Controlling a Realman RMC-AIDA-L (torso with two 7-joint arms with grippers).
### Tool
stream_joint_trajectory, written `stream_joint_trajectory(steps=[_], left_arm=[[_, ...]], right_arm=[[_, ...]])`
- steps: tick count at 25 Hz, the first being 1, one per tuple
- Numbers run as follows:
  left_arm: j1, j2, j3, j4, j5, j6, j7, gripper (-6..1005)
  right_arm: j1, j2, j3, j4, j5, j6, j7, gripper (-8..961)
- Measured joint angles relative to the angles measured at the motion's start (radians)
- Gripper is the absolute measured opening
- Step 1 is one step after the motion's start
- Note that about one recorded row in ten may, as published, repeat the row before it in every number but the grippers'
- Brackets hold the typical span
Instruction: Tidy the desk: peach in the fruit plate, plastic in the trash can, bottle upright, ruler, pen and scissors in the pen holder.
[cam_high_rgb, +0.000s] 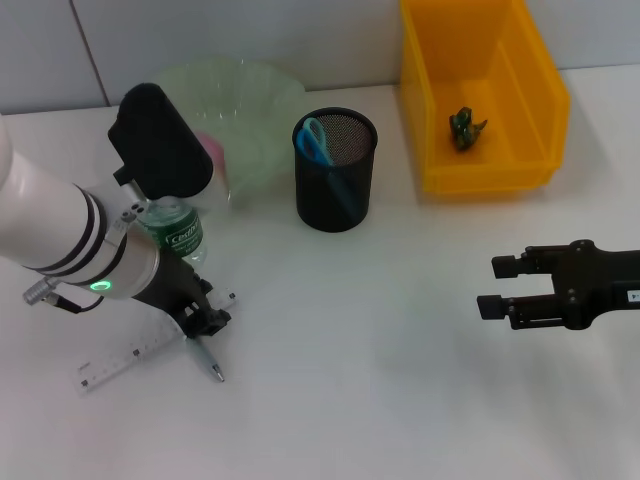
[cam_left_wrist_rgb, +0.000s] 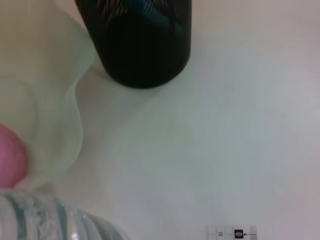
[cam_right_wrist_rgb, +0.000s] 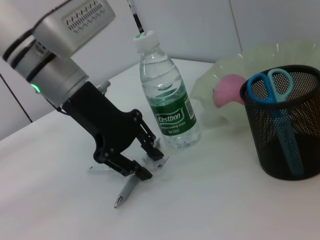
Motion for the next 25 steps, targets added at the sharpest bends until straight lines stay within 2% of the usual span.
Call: stream_joint_trajectory(steps=[5, 7, 8, 9, 12, 13, 14, 15, 17, 18, 21, 22, 23, 25], left_arm=[[0.034, 0.003, -0.009, 0.123, -0.01, 0.063, -0.042, 389], [0.034, 0.003, -0.009, 0.123, -0.01, 0.063, -0.042, 389], [0.068, 0.006, -0.039, 0.231, -0.056, 0.103, -0.067, 389], [0.086, 0.007, -0.078, 0.276, -0.105, 0.117, -0.069, 389], [0.086, 0.007, -0.078, 0.276, -0.105, 0.117, -0.069, 389], [0.105, 0.007, -0.131, 0.313, -0.174, 0.125, -0.066, 389], [0.105, 0.007, -0.131, 0.313, -0.174, 0.125, -0.066, 389], [0.166, 0.009, -0.261, 0.368, -0.4, 0.125, -0.015, 389], [0.242, 0.009, -0.329, 0.381, -0.646, 0.101, 0.116, 389], [0.242, 0.009, -0.329, 0.381, -0.646, 0.101, 0.116, 389], [0.308, 0.008, -0.335, 0.355, -0.862, 0.059, 0.272, 389], [0.343, 0.007, -0.329, 0.314, -1.0, 0.028, 0.397, 389], [0.343, 0.007, -0.329, 0.314, -1.0, 0.028, 0.397, 389], [0.363, 0.006, -0.322, 0.245, -1.137, -0.003, 0.519, 390]], right_arm=[[0.001, 0.0, 0.0, 0.001, 0.0, 0.0, 0.0, 728], [0.002, 0.0, 0.0, 0.001, 0.0, 0.0, -0.003, 728], [0.002, 0.0, 0.0, 0.001, 0.0, 0.0, -0.003, 728], [0.002, 0.0, 0.0, 0.001, 0.0, 0.0, -0.005, 728], [0.002, 0.0, 0.0, 0.003, 0.0, 0.0, -0.013, 728], [0.002, 0.0, 0.0, 0.003, 0.0, 0.0, -0.015, 728], [0.001, 0.0, 0.001, 0.003, 0.0, 0.0, -0.018, 728], [0.001, 0.0, 0.004, 0.003, 0.0, 0.0, -0.022, 728], [0.0, 0.0, 0.013, 0.003, 0.0, 0.001, -0.027, 728], [0.0, 0.0, 0.014, 0.003, 0.0, 0.001, -0.028, 727], [0.002, 0.0, 0.014, 0.004, 0.0, 0.002, -0.029, 727], [0.004, -0.001, 0.015, 0.004, 0.0, 0.005, -0.029, 727], [0.004, -0.001, 0.015, 0.004, 0.0, 0.005, -0.029, 727], [0.005, -0.001, 0.016, 0.004, 0.0, 0.008, -0.029, 727]])
